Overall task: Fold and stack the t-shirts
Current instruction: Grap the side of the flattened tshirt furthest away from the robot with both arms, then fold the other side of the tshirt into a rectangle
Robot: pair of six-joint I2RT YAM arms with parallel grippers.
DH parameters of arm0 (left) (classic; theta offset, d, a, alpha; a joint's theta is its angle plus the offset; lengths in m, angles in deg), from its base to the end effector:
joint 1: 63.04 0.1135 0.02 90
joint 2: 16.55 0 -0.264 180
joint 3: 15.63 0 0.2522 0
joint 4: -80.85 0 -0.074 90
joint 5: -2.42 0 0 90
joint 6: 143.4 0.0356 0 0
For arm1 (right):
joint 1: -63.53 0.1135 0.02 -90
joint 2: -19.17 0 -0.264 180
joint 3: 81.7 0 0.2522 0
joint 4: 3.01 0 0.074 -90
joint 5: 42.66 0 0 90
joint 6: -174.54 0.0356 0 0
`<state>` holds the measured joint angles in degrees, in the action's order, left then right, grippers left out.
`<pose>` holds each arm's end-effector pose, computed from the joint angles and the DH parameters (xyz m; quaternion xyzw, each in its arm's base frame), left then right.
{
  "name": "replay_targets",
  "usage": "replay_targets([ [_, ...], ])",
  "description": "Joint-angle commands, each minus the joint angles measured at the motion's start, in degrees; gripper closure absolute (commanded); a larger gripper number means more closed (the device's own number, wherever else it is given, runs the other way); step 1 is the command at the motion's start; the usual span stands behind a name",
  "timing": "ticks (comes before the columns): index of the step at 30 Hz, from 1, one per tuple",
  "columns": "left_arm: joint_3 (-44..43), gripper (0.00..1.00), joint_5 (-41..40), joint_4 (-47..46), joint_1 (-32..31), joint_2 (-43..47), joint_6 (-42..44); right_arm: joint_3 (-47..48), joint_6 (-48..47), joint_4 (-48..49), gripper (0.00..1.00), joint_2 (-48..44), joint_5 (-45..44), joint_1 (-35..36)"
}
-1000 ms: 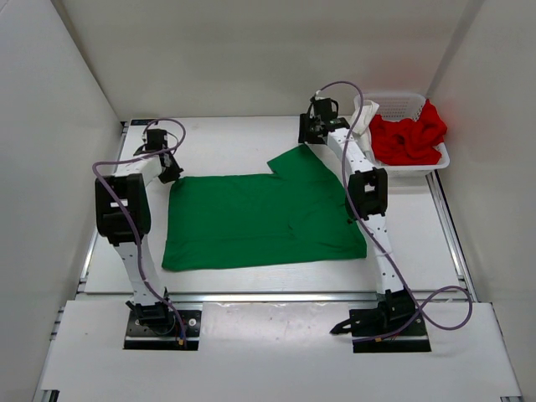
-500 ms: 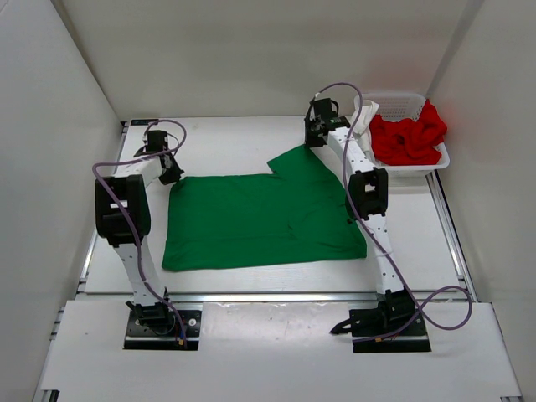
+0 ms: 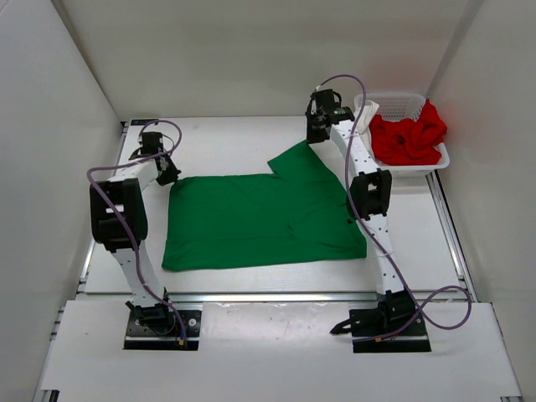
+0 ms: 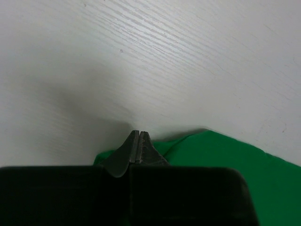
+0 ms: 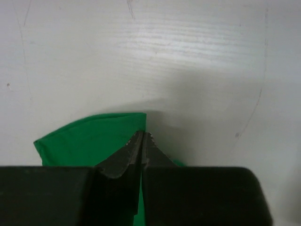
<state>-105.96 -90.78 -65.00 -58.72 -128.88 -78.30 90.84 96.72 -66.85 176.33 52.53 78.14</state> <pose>0.4138 0.0333 0.1723 -0.2491 0.9233 -0.0257 0.2911 0.5595 0.1492 0.2009 -0.0359 0.9335 0.1232 0.3348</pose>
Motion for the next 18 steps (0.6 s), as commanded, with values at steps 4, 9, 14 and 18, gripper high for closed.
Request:
replay_targets([
  [4,3.71,1.00,1.53,-2.19,0.17,8.27,-0.49,2.94,0.29,-14.68,1.00,-9.14,-2.28,0.86],
  [9,4.85,1.00,1.09,-0.96,0.43,9.50,-0.14,-8.35,-0.40,-16.28,1.00,-18.97,-8.34,4.36],
  [14,7.14,1.00,1.18,-2.19,-0.18,12.05,-0.32,-42.38,-1.82,-0.35,1.00,-38.04,-9.25,4.64],
  [18,9.07,1.00,0.39,-1.92,-0.53,13.19,0.12,-65.75,0.03,11.58,1.00,-52.65,-5.72,3.23],
])
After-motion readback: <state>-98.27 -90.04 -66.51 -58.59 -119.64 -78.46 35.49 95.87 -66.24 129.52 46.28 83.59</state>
